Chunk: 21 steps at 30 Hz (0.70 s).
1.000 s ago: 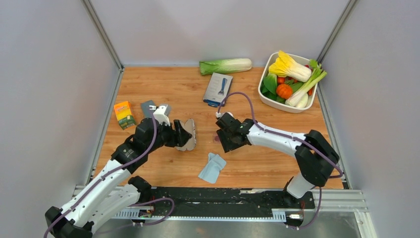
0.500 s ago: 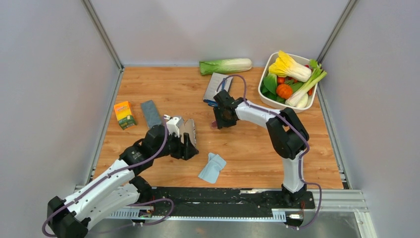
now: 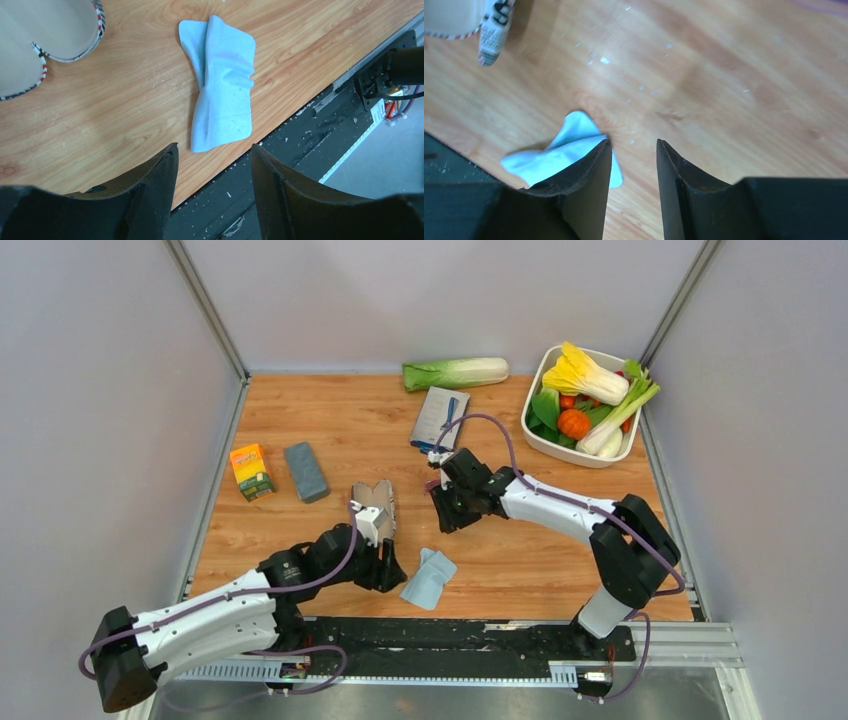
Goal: Organize the sunglasses
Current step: Fold the glasses cleaning cloth at the center of the board.
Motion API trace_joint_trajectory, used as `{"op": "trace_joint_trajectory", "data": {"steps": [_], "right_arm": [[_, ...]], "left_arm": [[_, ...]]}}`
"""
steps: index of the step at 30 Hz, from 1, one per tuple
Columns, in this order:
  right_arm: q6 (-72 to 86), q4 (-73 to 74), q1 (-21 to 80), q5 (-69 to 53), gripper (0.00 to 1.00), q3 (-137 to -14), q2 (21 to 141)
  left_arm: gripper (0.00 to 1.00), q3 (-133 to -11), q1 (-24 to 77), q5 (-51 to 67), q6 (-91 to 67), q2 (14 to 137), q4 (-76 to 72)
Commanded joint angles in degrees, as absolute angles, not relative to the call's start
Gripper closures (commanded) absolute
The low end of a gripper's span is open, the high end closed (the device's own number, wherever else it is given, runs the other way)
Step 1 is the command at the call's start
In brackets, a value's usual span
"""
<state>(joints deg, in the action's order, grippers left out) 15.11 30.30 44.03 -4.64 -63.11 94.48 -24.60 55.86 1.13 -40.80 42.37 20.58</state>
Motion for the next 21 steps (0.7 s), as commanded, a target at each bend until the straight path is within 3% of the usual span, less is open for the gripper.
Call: {"op": "trace_joint_trajectory", "data": {"steps": [1, 21], "right_arm": [[14.1, 27.4, 45.9, -10.5, 0.59, -60.5, 92.6], [13.3, 23.7, 48.2, -14.3, 0.73, -58.8, 99.2]], "left_arm": [[0.39, -22.4, 56.8, -0.4, -46.0, 42.0, 18.9], [0.43, -21.9, 60.0, -1.4, -48.0, 42.7, 20.6]]}}
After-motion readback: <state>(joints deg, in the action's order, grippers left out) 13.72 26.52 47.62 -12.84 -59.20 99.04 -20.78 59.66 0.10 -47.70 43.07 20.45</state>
